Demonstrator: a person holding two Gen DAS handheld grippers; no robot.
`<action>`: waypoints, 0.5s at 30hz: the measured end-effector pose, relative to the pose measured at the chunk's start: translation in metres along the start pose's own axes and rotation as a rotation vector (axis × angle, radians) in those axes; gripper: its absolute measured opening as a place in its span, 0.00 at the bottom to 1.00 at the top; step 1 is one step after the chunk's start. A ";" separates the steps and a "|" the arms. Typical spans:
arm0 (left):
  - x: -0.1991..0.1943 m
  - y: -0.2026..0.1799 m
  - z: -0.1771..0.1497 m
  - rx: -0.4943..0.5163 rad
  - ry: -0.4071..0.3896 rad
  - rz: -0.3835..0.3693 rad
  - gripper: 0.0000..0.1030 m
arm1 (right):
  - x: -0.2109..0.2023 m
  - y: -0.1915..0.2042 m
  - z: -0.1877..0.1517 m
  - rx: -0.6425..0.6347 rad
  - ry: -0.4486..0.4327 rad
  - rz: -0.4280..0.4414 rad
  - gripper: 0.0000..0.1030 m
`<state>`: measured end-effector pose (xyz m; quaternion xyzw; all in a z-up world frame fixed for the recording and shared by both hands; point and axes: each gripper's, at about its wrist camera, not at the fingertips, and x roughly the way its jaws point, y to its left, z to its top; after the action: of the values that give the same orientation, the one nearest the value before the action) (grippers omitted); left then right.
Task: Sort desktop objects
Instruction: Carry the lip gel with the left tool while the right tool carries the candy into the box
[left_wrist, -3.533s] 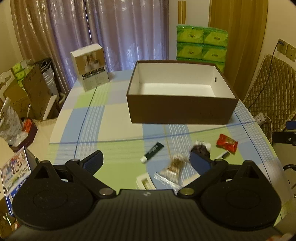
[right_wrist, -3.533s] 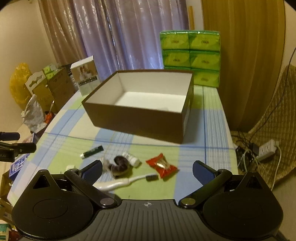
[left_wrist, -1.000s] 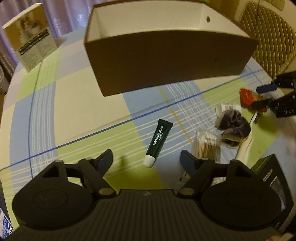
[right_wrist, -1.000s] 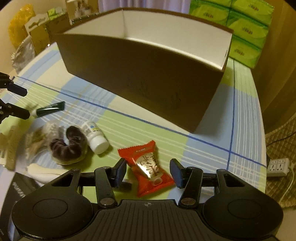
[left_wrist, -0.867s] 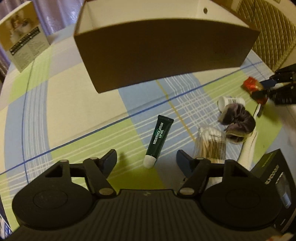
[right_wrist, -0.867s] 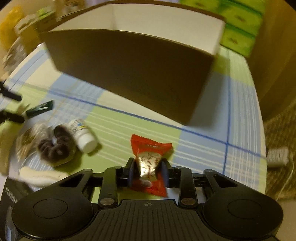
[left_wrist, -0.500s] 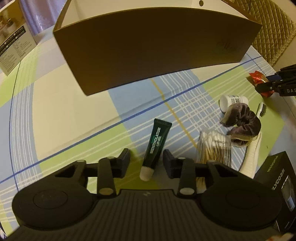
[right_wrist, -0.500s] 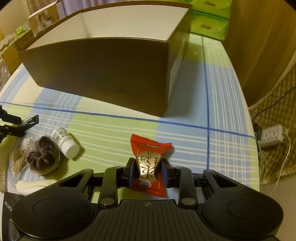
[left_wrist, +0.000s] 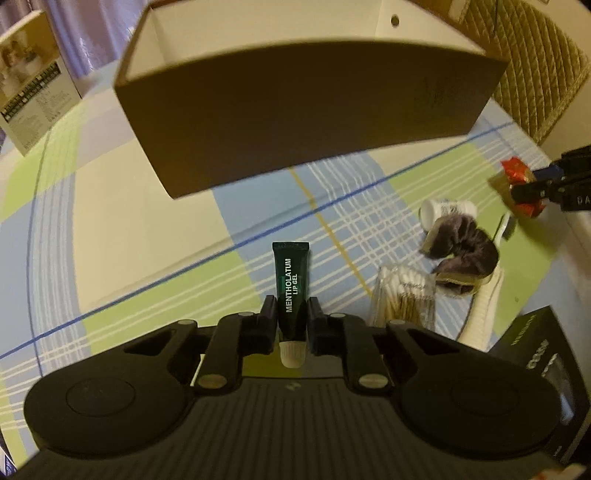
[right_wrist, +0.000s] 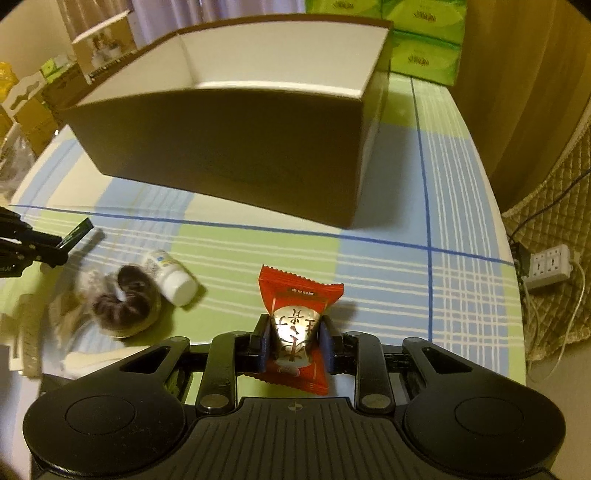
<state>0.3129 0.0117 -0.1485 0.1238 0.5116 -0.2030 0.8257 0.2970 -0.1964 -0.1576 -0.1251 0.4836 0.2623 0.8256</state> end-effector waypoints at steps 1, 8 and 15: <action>-0.006 0.000 0.001 -0.004 -0.012 0.003 0.12 | -0.003 0.002 0.001 -0.002 -0.005 0.006 0.23; -0.053 -0.002 0.015 -0.018 -0.126 -0.006 0.12 | -0.031 0.017 0.017 -0.034 -0.059 0.073 0.23; -0.085 -0.008 0.045 -0.001 -0.235 -0.037 0.12 | -0.053 0.035 0.048 -0.075 -0.115 0.117 0.23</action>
<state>0.3112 0.0042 -0.0526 0.0893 0.4134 -0.2310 0.8763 0.2920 -0.1619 -0.0858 -0.1122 0.4317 0.3349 0.8300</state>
